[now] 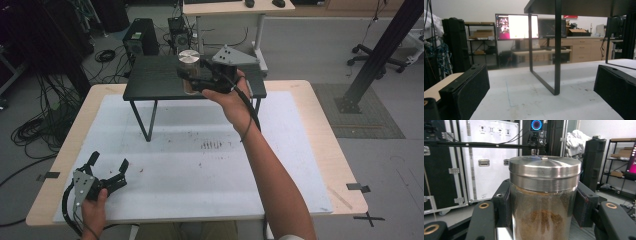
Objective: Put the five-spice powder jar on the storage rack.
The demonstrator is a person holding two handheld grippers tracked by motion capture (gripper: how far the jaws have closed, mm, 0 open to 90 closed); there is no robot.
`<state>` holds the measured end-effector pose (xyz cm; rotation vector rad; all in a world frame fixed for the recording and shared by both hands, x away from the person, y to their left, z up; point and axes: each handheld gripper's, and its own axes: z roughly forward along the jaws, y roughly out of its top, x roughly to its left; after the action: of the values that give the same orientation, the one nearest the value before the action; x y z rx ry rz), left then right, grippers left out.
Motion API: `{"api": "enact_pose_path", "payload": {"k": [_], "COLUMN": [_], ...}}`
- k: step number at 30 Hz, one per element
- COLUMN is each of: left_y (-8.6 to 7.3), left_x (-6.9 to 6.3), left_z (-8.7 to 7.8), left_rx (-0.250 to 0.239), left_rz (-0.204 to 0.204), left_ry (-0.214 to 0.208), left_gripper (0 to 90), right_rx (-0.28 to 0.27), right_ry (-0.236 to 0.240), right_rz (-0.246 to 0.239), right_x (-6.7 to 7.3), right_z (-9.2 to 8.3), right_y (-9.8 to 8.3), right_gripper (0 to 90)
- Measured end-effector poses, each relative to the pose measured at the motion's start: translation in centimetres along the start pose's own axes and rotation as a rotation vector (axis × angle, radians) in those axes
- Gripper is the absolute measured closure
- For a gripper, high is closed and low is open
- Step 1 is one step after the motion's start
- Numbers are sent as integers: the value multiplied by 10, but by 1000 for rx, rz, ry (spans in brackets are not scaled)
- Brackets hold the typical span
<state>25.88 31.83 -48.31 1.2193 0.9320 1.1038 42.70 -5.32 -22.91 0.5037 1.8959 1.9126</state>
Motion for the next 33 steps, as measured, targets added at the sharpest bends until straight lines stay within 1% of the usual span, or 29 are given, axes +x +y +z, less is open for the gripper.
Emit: {"api": "enact_pose_path", "payload": {"k": [3, 12, 25, 29, 33], "left_y": [0, 0, 0, 0, 0], "left_x": [0, 0, 0, 0, 0], "left_z": [0, 0, 0, 0, 0], "left_rx": [2, 1, -4, -1, 0], "left_rz": [0, 3, 1, 0, 2], "left_ry": [-1, -3, -5, -5, -5], "left_gripper": [4, 4, 4, 4, 4], "right_rx": [2, 0, 10, 6, 6], "right_ry": [-14, -75, -156, -173, -180], "right_rz": [10, 11, 44, 66, 77], "right_x": [-8, -29, -53, -59, -63], "right_z": [5, 20, 41, 45, 48], "right_y": [1, -2, -20, -26, -30], "right_gripper": [432, 433, 433, 432, 433]}}
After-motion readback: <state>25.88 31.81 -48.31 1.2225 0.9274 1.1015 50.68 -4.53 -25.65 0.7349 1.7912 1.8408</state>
